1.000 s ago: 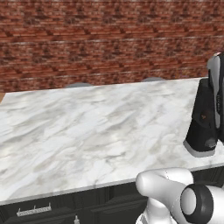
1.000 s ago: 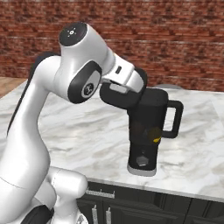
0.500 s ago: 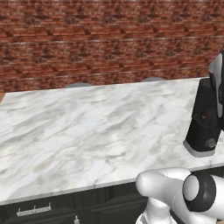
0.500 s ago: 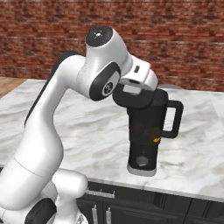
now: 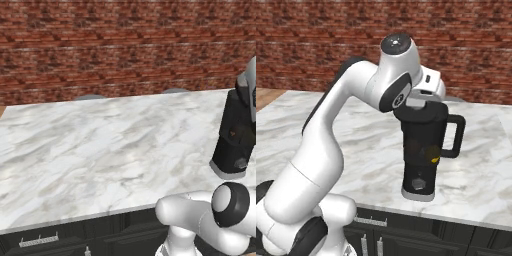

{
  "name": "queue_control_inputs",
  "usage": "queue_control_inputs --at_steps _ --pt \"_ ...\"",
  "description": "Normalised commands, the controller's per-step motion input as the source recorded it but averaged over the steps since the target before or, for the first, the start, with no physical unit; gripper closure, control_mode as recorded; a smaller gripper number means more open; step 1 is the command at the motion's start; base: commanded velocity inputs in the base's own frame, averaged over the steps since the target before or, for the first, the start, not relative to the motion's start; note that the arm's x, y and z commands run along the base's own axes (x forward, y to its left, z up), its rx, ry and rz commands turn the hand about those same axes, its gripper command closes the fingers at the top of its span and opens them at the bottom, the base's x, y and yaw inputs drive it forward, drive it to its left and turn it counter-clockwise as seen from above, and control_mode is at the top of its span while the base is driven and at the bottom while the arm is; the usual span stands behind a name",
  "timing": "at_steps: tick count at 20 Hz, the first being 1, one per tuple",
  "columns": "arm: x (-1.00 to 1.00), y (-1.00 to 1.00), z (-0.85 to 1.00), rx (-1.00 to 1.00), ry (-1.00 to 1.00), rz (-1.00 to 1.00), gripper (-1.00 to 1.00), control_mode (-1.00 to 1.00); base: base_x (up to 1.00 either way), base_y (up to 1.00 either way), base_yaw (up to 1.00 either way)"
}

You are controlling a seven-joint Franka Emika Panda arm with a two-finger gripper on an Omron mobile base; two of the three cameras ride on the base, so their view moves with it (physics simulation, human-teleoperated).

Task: Grab the lemon and onion from the fridge, place them in the blender, close the lid, and turn on the blender to create a marinade.

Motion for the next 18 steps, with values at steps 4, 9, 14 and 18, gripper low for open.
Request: queue_control_inputs --at_steps 4,9,14,18 --pt "0.27 -0.23 0.01 -0.04 0.13 0.05 1.00 -1.00 0.00 0.00 0.00" --pt "0.30 -0.10 0.03 -0.07 0.14 0.00 1.00 -1.00 0.00 0.00 0.00" --pt "0.19 -0.28 0.03 -0.01 0.09 0.00 1.00 -1.00 0.00 0.00 0.00" --pt "0.34 -0.15 0.00 0.00 0.05 0.05 1.00 -1.00 0.00 0.00 0.00"
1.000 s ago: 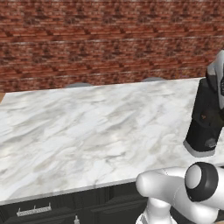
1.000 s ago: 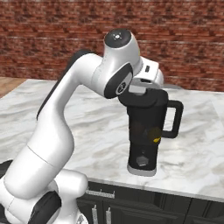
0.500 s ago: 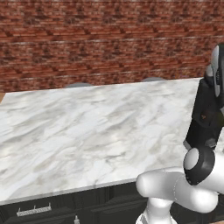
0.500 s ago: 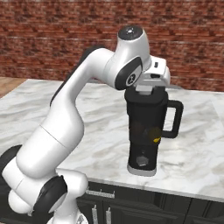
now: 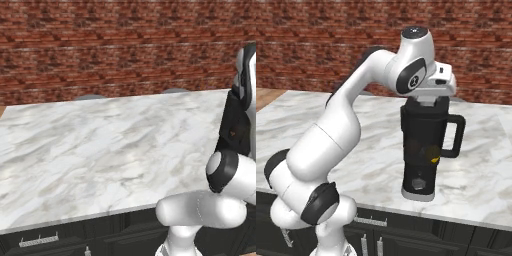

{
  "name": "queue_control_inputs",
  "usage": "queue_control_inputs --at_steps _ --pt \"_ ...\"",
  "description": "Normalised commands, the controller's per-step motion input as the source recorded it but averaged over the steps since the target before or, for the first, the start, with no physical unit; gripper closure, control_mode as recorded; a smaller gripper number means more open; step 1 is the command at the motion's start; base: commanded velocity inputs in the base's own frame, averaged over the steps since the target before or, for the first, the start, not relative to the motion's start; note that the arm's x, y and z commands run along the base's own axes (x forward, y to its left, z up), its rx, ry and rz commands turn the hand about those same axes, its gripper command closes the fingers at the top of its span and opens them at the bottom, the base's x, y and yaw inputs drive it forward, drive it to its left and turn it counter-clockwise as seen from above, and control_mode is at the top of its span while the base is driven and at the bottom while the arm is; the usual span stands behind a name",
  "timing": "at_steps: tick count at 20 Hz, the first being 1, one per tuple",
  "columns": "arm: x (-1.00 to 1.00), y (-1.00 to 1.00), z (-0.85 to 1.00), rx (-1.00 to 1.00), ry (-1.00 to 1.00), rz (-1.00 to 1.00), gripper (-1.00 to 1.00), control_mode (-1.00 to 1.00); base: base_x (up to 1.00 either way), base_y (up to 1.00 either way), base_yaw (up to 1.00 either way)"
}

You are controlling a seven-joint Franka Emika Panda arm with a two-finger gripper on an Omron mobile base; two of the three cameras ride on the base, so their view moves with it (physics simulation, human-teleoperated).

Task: Grab the lemon and onion from the fridge, place them in the blender, close the lid, and turn on the blender to create a marinade.

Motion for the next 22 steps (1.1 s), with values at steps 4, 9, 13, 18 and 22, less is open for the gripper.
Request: queue_control_inputs --at_steps 4,9,13,18,22 --pt "0.47 -0.14 0.00 0.00 0.02 0.20 1.00 -1.00 0.00 0.00 0.00" --pt "0.23 -0.20 0.00 0.00 0.00 0.16 1.00 -1.00 0.00 0.00 0.00" --pt "0.21 -0.04 -0.04 0.00 0.06 0.10 1.00 -1.00 0.00 0.00 0.00" --pt "-0.03 0.27 -0.06 0.00 0.06 -0.02 1.00 -1.00 0.00 0.00 0.00" --pt "-0.46 0.40 0.00 0.00 0.00 -0.12 1.00 -1.00 0.00 0.00 0.00"
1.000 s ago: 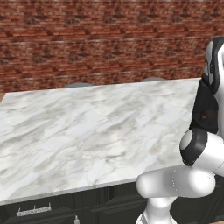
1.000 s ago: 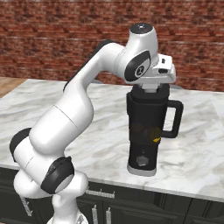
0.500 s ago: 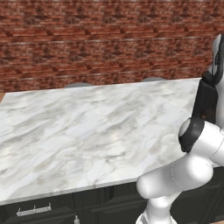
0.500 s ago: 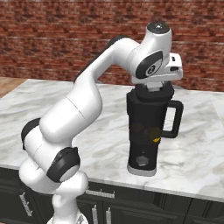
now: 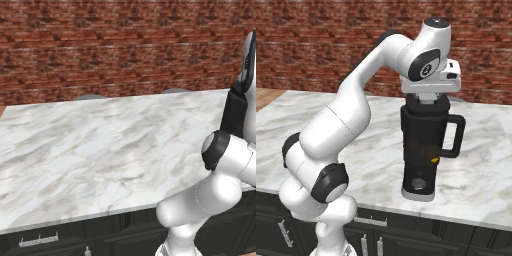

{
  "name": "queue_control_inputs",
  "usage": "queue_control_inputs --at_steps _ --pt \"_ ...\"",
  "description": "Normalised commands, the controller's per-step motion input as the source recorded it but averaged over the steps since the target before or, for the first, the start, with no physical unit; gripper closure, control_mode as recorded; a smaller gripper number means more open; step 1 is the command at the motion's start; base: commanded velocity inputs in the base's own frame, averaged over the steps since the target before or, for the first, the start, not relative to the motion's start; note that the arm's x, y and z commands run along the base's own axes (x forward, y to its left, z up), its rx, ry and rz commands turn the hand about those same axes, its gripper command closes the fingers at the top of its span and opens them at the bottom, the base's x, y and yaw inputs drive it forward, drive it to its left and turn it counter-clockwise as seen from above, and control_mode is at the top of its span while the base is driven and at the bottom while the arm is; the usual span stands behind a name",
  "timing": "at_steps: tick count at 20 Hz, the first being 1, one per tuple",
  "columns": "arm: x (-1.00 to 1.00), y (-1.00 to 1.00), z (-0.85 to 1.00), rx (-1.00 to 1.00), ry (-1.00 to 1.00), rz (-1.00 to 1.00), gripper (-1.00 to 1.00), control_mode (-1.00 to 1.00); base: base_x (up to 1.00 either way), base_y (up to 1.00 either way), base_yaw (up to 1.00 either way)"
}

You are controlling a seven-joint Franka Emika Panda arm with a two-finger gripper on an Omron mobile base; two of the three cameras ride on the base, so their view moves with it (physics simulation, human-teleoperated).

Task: Grab the lemon and onion from the fridge, place them in the blender, close the lid, and turn on the blender to create a marinade.

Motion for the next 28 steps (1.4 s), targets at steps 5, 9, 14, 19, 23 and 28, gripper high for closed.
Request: queue_control_inputs --at_steps 5,9,14,19,23,28 --pt "-0.52 0.13 0.00 0.00 0.00 -0.17 1.00 -1.00 0.00 0.00 0.00" --pt "-0.07 0.08 0.00 0.00 0.00 -0.17 1.00 -1.00 0.00 0.00 0.00" --pt "0.44 0.05 0.00 -0.03 -0.08 -0.12 1.00 -1.00 0.00 0.00 0.00" --pt "0.21 0.00 0.13 -0.03 -0.12 0.00 1.00 -1.00 0.00 0.00 0.00" --pt "0.08 -0.06 0.10 -0.03 -0.09 0.00 1.00 -1.00 0.00 0.00 0.00" --pt "0.13 0.00 -0.06 -0.02 -0.05 0.00 1.00 -1.00 0.00 0.00 0.00"
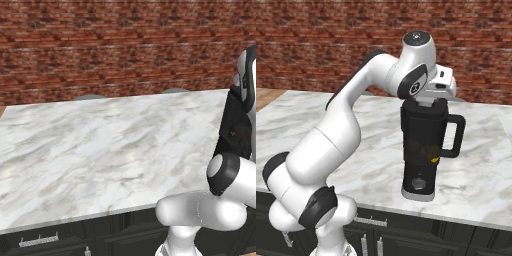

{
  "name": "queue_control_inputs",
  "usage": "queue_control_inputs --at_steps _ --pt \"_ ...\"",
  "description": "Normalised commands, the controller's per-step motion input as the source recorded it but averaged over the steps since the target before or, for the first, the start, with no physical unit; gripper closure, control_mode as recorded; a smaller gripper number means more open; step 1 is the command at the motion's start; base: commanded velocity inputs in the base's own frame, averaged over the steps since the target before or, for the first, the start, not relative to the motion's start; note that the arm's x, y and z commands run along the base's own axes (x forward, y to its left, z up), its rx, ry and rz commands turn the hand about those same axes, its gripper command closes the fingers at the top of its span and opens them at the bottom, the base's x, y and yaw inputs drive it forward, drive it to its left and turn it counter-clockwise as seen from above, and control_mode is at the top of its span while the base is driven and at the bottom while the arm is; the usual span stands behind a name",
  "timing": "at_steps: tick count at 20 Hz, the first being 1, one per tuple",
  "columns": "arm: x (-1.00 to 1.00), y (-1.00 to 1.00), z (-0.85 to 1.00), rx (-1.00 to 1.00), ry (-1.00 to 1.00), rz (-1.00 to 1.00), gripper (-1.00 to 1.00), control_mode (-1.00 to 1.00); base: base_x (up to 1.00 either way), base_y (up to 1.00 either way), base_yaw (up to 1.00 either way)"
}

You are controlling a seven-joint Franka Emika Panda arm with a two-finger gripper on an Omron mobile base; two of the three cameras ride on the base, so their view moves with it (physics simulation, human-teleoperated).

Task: Grab the lemon and onion from the fridge, place them in the blender, close the lid, and turn on the blender to create a marinade.

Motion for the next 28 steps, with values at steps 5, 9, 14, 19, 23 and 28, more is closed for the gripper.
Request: queue_control_inputs --at_steps 5,9,14,19,23,28 --pt "0.11 0.00 -0.23 -0.01 0.01 0.00 1.00 -1.00 0.00 0.00 0.00" --pt "-0.36 0.00 -0.29 0.00 0.08 0.00 1.00 -1.00 0.00 0.00 0.00" --pt "-0.43 0.00 -0.05 0.00 0.02 0.00 1.00 -1.00 0.00 0.00 0.00" --pt "0.01 0.02 -0.01 0.00 -0.05 0.06 1.00 -1.00 0.00 0.00 0.00" --pt "0.49 0.00 0.00 0.00 -0.05 0.18 1.00 -1.00 0.00 0.00 0.00" --pt "0.20 0.00 -0.03 0.00 -0.12 0.15 1.00 -1.00 0.00 0.00 0.00"
